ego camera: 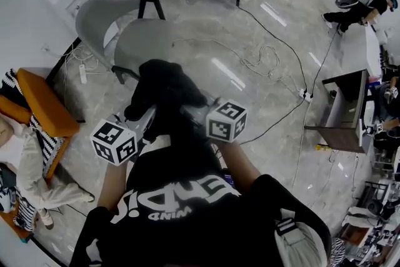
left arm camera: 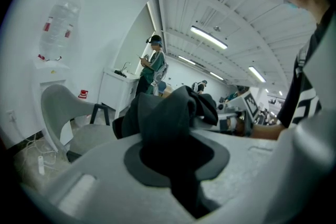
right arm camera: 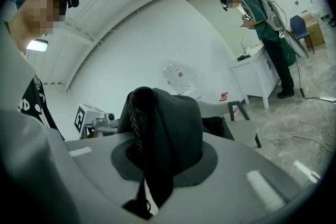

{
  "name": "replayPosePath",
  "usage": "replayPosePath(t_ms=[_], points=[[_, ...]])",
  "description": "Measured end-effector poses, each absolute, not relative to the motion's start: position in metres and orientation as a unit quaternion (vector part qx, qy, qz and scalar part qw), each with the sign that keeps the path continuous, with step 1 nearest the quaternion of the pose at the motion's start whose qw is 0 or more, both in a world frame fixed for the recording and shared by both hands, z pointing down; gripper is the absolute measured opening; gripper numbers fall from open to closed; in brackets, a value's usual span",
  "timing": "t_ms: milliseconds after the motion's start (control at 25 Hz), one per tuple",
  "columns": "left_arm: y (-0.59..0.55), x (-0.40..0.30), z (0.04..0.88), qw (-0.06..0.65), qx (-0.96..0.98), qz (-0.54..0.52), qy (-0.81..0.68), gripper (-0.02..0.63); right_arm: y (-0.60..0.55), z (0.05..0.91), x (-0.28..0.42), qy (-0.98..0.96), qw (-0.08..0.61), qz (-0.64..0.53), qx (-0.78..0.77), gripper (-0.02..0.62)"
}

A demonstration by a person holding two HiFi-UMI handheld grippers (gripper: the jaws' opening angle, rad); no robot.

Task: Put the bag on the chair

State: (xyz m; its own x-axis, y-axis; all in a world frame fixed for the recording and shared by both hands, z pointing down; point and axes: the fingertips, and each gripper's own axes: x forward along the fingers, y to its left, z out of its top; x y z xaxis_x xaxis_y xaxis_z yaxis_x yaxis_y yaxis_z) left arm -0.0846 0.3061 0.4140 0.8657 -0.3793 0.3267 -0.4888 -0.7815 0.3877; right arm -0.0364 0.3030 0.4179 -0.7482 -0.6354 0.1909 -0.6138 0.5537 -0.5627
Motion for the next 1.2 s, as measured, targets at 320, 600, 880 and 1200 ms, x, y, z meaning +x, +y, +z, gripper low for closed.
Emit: replayPosePath(t_ms=[320,600,880,1200], points=[[0.227,-0.058,0.404,0.243,0.932,0.115,-0.243,0.063,0.222,0.408,-0.011,0.882,0.016,-0.319,-0.347,0.066],[0.16,-0.033,0.395,0.243,0.927,0.111,-0.263,0.063,0.152,0.398,0.014,0.89,0.013,-0.318,-0.326,0.066],[0.107,-0.012,0.387,0.24,0.921,0.1,-0.29,0.063,0.097,0.39,0.034,0.903,0.005,-0.312,-0.297,0.066],[0.053,-0.01,0.385,0.24,0.918,0.1,-0.3,0.063,0.04,0.389,0.036,0.906,-0.001,-0.307,-0.29,0.066]])
